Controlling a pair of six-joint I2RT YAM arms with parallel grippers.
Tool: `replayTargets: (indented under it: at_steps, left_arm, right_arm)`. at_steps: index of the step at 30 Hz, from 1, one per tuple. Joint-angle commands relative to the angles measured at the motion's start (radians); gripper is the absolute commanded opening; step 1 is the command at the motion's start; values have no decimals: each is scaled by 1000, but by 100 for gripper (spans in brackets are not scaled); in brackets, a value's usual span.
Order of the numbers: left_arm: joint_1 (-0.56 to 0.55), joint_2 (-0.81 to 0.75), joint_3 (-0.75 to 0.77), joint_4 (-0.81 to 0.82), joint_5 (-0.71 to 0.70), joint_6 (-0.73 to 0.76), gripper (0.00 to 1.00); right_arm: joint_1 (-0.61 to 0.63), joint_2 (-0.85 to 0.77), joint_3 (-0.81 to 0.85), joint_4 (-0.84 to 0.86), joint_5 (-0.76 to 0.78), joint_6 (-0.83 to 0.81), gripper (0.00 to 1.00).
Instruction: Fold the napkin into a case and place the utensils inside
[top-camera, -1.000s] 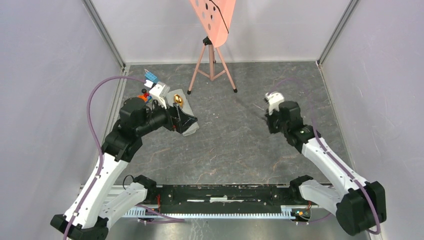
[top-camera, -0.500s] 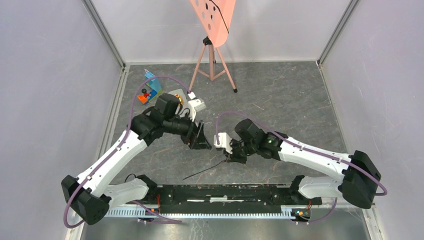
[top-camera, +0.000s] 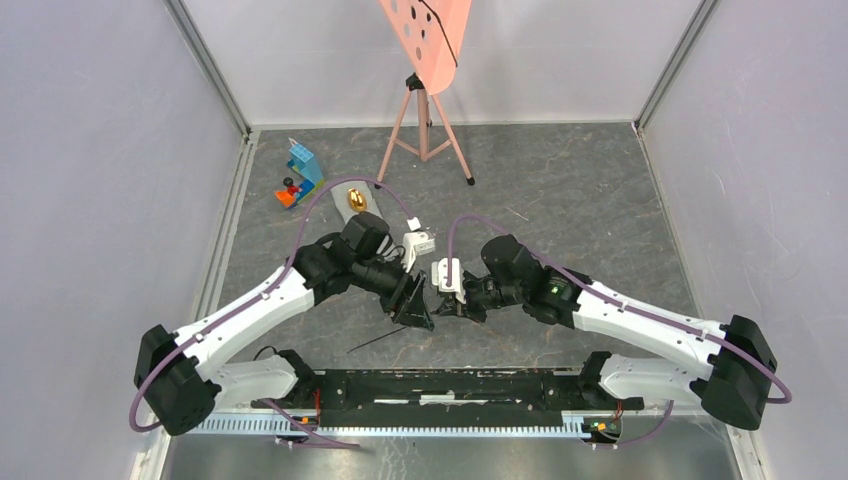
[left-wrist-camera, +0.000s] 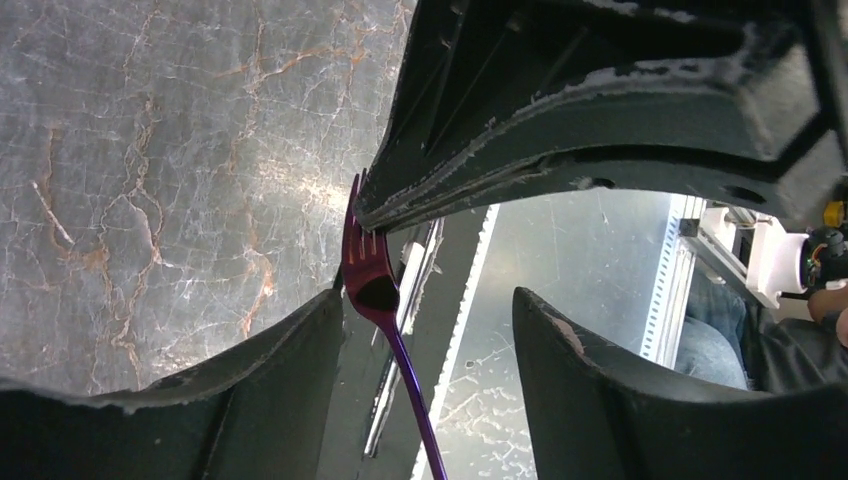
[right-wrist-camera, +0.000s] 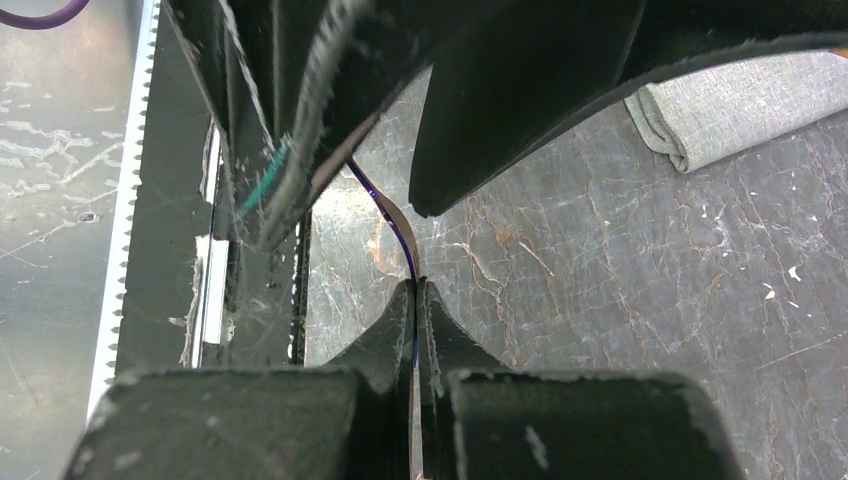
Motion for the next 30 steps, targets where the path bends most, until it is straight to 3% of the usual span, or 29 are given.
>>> replayTargets:
  at_steps: [1, 13, 18, 20, 21, 22, 27, 30]
  left_arm:
    - [-32, 28, 47, 10, -72, -1, 66]
    - [-106, 63, 107, -56, -266, 31, 39]
    - [-136, 91, 148, -96, -315, 40, 23]
    - [-136, 89, 152, -97, -329, 42, 10]
    - [-136, 84, 153, -97, -344, 42, 3]
    - [-135, 76, 150, -92, -364, 41, 2]
    - [-130, -5, 92, -11, -534, 10, 2]
    - [-102, -101, 24, 74, -656, -15, 2]
  right_arm:
    - [3, -5, 45, 13, -38, 4, 0]
    - [22, 3, 85, -19, -21, 31, 0]
    - [29, 11, 102, -31, -3, 47, 0]
    - [35, 16, 107, -41, 14, 45, 0]
    - [35, 15, 108, -46, 34, 49, 3]
    - [36, 12, 106, -44, 67, 58, 8]
    - [34, -74, 59, 58, 368, 191, 69]
    - [31, -138, 20, 139, 520, 263, 86]
